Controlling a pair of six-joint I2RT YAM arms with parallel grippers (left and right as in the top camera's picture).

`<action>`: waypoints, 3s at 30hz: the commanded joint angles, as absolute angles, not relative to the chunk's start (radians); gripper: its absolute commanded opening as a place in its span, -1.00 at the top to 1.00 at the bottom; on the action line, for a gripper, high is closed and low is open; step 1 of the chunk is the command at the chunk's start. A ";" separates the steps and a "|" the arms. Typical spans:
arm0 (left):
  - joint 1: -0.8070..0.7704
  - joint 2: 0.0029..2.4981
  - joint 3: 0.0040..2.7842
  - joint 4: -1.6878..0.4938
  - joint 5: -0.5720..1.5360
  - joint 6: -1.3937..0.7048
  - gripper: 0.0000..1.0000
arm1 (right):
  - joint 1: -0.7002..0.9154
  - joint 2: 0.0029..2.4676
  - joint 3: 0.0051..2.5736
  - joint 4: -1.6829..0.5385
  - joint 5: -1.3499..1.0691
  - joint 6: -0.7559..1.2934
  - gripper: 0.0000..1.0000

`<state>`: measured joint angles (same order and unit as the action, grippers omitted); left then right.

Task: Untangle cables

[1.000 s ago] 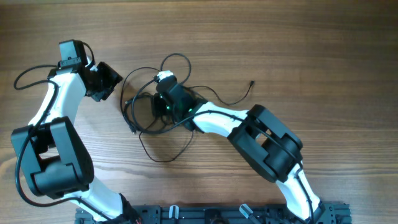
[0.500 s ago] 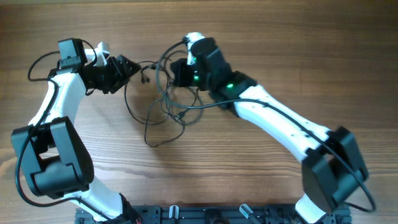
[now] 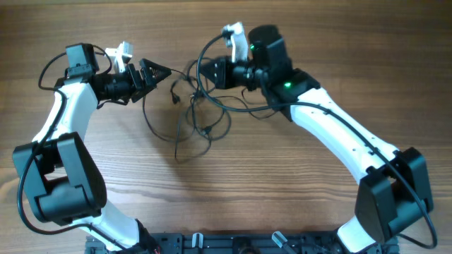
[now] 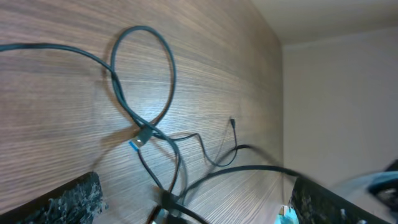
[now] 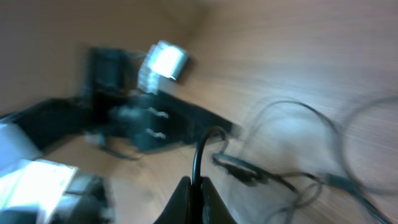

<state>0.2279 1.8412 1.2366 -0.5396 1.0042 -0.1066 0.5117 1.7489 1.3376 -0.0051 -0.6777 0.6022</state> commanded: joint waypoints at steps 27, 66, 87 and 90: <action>0.205 1.849 1.229 -0.537 1.155 -0.006 -1.00 | 0.234 1.711 1.348 0.622 -0.935 1.459 0.91; 0.056 1.849 1.229 -0.512 0.762 -0.124 -0.91 | 0.092 1.711 1.348 -0.867 -0.021 0.602 0.91; -0.150 1.840 1.231 -0.607 0.598 0.172 -0.68 | 0.092 1.711 1.348 -0.899 -0.260 0.362 0.91; -0.204 1.840 1.231 -0.640 0.545 0.210 -0.66 | 0.092 1.711 1.348 -0.899 -0.260 0.362 0.91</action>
<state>-0.1486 1.8412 1.2358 -0.6186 0.6567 0.0883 0.0925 1.7283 1.3415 -0.9009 -0.2401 0.3859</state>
